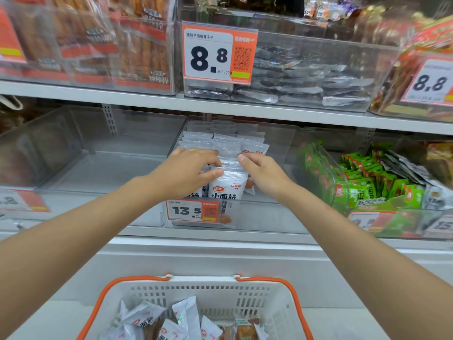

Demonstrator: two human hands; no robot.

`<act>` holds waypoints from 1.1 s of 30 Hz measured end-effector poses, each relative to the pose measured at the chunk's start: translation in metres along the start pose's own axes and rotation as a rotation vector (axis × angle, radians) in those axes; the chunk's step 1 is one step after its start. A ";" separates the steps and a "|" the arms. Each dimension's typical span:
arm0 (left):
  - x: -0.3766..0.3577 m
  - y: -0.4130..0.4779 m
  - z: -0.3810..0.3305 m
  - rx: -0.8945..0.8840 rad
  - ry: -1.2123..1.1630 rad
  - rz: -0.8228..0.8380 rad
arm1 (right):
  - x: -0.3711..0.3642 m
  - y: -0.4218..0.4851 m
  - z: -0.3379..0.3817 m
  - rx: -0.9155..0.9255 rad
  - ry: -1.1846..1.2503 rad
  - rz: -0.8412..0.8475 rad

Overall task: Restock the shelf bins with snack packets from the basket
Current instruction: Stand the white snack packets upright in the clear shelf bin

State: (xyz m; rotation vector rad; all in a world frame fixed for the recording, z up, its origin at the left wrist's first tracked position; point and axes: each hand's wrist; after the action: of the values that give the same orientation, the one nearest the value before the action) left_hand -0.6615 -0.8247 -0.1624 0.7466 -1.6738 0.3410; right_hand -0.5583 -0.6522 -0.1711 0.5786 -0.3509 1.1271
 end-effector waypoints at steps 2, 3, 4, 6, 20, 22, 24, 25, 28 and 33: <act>-0.003 -0.003 -0.001 -0.007 0.010 -0.078 | -0.001 -0.006 0.000 0.047 -0.069 0.019; -0.004 -0.004 -0.001 -0.007 0.028 -0.105 | -0.002 -0.007 -0.003 0.069 -0.115 0.004; -0.004 -0.006 -0.002 -0.009 0.046 -0.134 | -0.004 -0.010 -0.005 0.093 -0.165 -0.039; -0.004 -0.013 -0.007 -0.017 0.043 -0.226 | -0.007 -0.020 -0.004 0.167 -0.249 -0.194; -0.101 -0.153 -0.029 0.337 -0.361 0.403 | -0.095 -0.169 -0.046 -0.049 -0.211 0.131; -0.121 -0.169 -0.020 0.380 -0.357 0.581 | -0.111 -0.182 -0.072 -0.176 -0.234 0.339; -0.137 -0.181 -0.009 0.402 -0.328 0.675 | -0.126 -0.196 -0.098 -0.297 -0.284 0.526; -0.142 -0.182 -0.004 0.399 -0.286 0.693 | -0.133 -0.202 -0.109 -0.345 -0.325 0.602; -0.153 -0.182 0.006 0.379 -0.186 0.702 | -0.161 -0.223 -0.139 -0.429 -0.376 0.836; -0.164 -0.185 0.025 0.433 -0.121 0.760 | -0.219 -0.252 -0.190 -0.648 -0.120 0.678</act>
State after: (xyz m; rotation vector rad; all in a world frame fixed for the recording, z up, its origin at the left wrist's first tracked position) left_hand -0.5494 -0.9309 -0.3572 0.4075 -1.9812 1.2389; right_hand -0.4185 -0.7784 -0.5059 -0.0708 -1.0214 1.5215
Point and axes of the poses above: each hand's wrist, its own y-axis towards the middle knuckle, its own x-axis out of the back of the hand, z = x × y, and after that the axes turned 10 degrees about x, right-handed
